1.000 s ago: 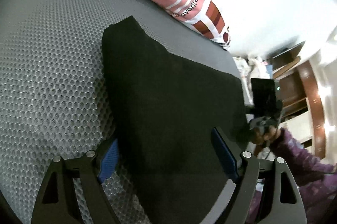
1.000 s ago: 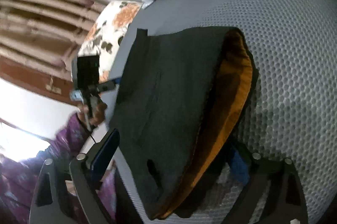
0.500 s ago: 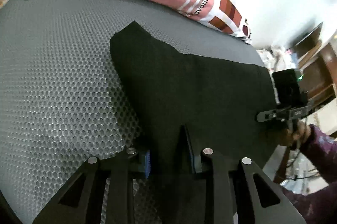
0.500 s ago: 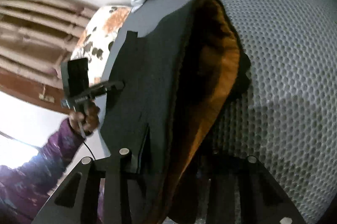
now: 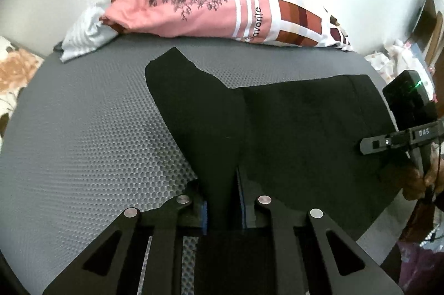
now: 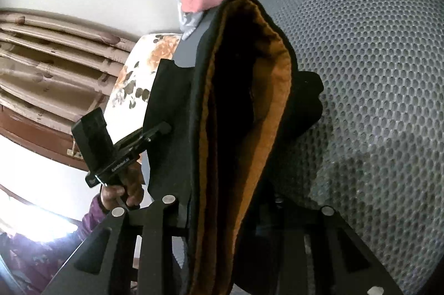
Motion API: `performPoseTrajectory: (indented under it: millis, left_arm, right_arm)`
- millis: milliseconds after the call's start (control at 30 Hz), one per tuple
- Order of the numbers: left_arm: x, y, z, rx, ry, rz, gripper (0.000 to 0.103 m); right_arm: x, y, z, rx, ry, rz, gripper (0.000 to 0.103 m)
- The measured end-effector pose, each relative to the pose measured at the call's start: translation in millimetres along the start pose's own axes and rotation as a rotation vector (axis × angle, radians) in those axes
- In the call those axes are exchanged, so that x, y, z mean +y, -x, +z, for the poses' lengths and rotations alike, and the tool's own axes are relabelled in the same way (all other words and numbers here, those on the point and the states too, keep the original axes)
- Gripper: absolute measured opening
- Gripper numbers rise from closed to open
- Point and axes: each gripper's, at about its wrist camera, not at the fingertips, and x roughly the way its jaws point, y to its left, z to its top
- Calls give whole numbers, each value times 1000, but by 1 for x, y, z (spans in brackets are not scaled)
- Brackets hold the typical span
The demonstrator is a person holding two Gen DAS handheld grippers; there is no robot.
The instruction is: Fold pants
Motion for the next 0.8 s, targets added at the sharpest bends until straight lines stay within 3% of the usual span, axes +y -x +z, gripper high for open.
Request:
performPoseTrajectory:
  millis: [333, 800]
  left_arm:
    - [-8, 25, 3, -54, -44, 86, 16]
    - [15, 42, 12, -105, -26, 158, 16]
  right_arm:
    - [20, -11, 7, -34, -4, 38, 29]
    - [51, -45, 33, -38, 10, 61, 29]
